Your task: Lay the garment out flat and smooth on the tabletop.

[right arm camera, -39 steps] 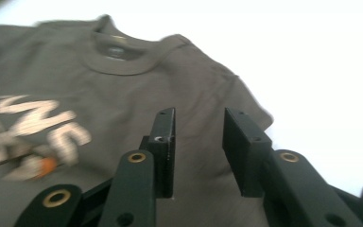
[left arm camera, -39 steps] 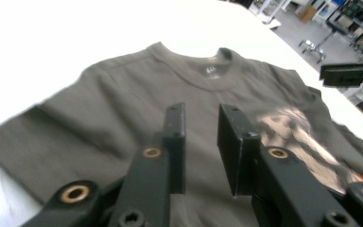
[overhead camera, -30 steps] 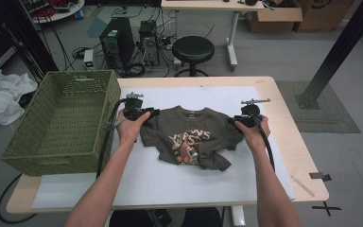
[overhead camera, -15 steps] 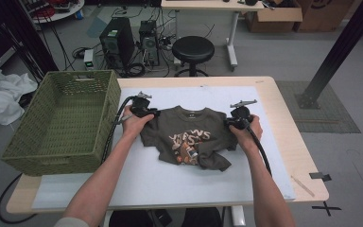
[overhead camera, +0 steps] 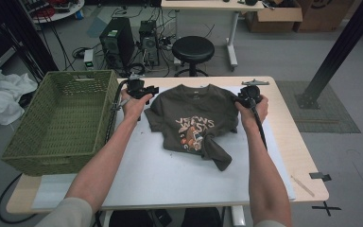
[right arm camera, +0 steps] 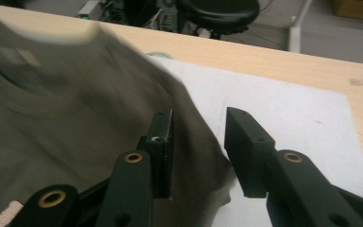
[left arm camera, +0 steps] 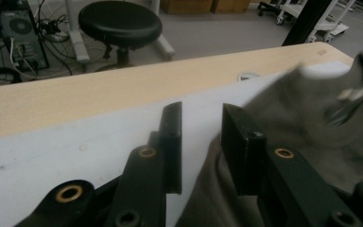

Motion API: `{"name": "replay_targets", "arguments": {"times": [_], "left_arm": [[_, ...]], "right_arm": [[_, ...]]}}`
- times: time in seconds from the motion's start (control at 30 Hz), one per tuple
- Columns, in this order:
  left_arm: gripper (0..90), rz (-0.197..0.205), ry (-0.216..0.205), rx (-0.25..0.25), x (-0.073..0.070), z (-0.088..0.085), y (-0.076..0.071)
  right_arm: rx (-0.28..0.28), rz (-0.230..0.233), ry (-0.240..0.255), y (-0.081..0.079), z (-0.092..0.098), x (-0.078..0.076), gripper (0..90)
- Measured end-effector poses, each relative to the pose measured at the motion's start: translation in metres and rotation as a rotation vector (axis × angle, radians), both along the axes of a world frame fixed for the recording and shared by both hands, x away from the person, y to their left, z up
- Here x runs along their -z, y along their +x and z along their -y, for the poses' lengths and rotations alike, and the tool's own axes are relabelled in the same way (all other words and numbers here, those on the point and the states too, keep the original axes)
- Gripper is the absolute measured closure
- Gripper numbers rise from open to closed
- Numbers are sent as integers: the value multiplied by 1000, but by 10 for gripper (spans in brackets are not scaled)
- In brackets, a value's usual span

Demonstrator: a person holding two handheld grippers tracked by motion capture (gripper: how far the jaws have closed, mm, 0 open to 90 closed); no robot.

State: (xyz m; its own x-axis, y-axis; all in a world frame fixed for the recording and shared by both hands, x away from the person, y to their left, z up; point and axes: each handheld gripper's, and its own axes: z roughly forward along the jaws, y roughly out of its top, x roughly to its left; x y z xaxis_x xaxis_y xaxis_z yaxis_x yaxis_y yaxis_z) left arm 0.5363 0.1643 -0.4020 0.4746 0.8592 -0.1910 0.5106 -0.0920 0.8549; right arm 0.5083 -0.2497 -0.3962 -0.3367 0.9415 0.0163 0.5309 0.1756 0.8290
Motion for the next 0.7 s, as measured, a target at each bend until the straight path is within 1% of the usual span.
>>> {"name": "replay_targets", "arguments": {"times": [0.07, 0.1, 0.13, 0.17, 0.2, 0.23, 0.27, 0.33, 0.4, 0.43, 0.47, 0.5, 0.53, 0.57, 0.6, 0.63, 0.67, 0.7], "left_arm": [[728, -16, 21, 29, -2, 1, -6], [718, -24, 12, 43, -2, 2, -11], [706, -28, -16, 51, -3, 3, -16], [700, -24, -36, 60, -5, 4, -22], [689, -33, -30, 84, -7, 7, -30], [671, -28, -27, 95, -8, 9, -35], [670, -21, -33, 111, -10, 11, -43], [659, -14, -36, 152, -12, 15, -60], [643, -9, -40, 192, -12, 17, -81], [630, -11, -39, 208, -11, 17, -90], [610, -21, -33, 222, -10, 17, -98], [592, -29, -30, 226, -8, 17, -104], [579, -46, -31, 231, -6, 15, -114], [571, -53, -33, 235, -4, 14, -119], [563, -66, -39, 232, -1, 11, -127], [551, -74, -38, 230, 1, 10, -131], [542, -91, -45, 226, 5, 7, -138], [534, -102, -46, 221, 9, 5, -143]], "right_arm": [[-16, -51, -22, -3, 0, 2, 606], [-20, -84, -27, -6, 0, 4, 583], [-26, -123, -11, -10, -1, 6, 577], [-44, -138, -3, -16, -3, 7, 595], [-68, -127, -5, -24, -5, 8, 605], [-95, -114, 8, -35, -8, 8, 604], [-115, -110, 22, -42, -9, 7, 599], [-159, -93, 47, -62, -15, 5, 591], [-211, -76, 49, -83, -20, 3, 585], [-228, -58, 46, -97, -24, 2, 579], [-248, -57, 48, -106, -26, 3, 570], [-269, -60, 49, -116, -29, 3, 568], [-281, -60, 48, -123, -31, 4, 566], [-299, -70, 47, -135, -33, 5, 561], [-306, -78, 44, -141, -35, 6, 555], [-317, -81, 40, -152, -37, 8, 554], [-324, -81, 38, -159, -39, 9, 550], [-328, -79, 34, -170, -41, 10, 545]]}}
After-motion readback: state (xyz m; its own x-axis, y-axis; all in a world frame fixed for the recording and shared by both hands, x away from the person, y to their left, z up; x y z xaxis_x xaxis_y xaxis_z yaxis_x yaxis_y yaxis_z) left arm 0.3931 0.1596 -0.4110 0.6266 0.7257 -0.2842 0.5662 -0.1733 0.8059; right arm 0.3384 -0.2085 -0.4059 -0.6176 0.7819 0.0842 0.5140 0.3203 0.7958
